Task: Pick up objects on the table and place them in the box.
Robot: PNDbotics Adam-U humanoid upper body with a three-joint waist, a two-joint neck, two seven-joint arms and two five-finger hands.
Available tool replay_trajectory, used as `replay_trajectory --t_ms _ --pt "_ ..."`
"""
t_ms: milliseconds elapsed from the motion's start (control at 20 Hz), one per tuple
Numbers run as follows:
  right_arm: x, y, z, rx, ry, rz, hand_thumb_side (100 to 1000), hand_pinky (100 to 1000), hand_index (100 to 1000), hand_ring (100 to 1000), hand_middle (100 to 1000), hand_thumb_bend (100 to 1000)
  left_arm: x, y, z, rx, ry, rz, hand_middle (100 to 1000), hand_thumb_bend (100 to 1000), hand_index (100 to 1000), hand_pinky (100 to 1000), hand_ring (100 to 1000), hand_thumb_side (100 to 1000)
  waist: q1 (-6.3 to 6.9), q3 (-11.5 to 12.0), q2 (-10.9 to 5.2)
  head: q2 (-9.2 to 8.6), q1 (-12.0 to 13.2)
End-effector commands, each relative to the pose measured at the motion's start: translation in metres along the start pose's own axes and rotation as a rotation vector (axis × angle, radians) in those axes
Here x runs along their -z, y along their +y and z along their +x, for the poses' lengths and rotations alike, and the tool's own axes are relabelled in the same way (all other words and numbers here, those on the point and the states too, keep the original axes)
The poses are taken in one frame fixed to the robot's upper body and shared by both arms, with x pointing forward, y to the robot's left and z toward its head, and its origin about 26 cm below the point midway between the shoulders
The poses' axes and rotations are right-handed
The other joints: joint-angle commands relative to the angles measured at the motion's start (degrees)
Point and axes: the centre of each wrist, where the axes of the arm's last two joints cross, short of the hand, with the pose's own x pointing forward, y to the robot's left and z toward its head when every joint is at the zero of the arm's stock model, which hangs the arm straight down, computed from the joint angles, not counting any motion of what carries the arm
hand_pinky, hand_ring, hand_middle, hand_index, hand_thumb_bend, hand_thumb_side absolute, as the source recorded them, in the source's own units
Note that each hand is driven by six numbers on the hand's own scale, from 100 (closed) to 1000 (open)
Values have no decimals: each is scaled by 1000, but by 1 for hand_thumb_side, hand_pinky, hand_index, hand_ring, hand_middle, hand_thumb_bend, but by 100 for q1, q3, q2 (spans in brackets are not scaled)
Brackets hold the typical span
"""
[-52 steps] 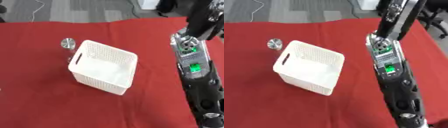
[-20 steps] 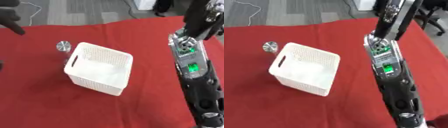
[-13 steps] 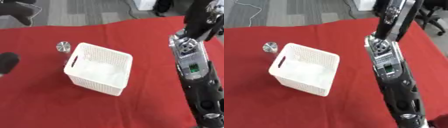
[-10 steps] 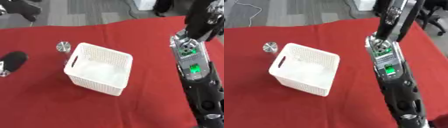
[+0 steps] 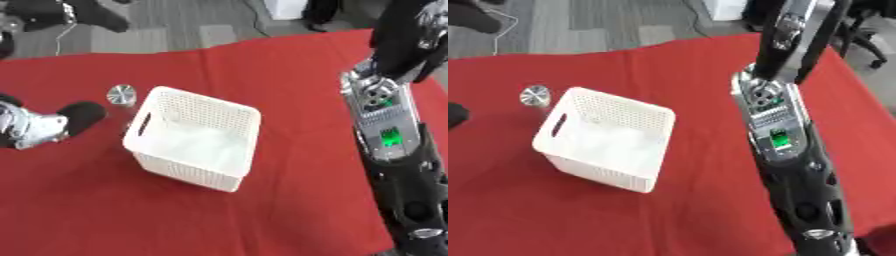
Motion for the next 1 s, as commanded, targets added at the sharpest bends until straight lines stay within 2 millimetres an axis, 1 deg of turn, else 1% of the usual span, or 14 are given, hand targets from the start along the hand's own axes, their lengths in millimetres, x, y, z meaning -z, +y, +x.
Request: replay_trajectory --t_ms 50,200,400,650,1000 --pt "7 -1 2 80 -97 -90 1000 697 717 690 684 100 3 3 -11 62 11 -89 889 328 879 830 786 808 32 -28 -72 -1 69" --pt "7 0 2 85 -98 -90 1000 697 717 690 684 100 5 0 -22 114 25 -152 885 353 872 839 809 800 39 -51 -66 -1 68" --pt "8 2 3 92 -100 -92 1000 697 717 690 684 100 4 -5 -38 173 59 -195 880 344 867 839 812 813 49 -85 -55 -1 89" --pt "9 4 4 103 -101 -98 1000 697 717 690 684 100 -2 -18 -57 165 111 -201 881 326 870 836 803 820 55 -141 -31 -1 103" --pt "9 8 5 122 -102 -108 1000 697 717 690 683 100 -8 -32 -74 122 158 -252 876 316 883 829 786 827 58 -232 9 -1 185"
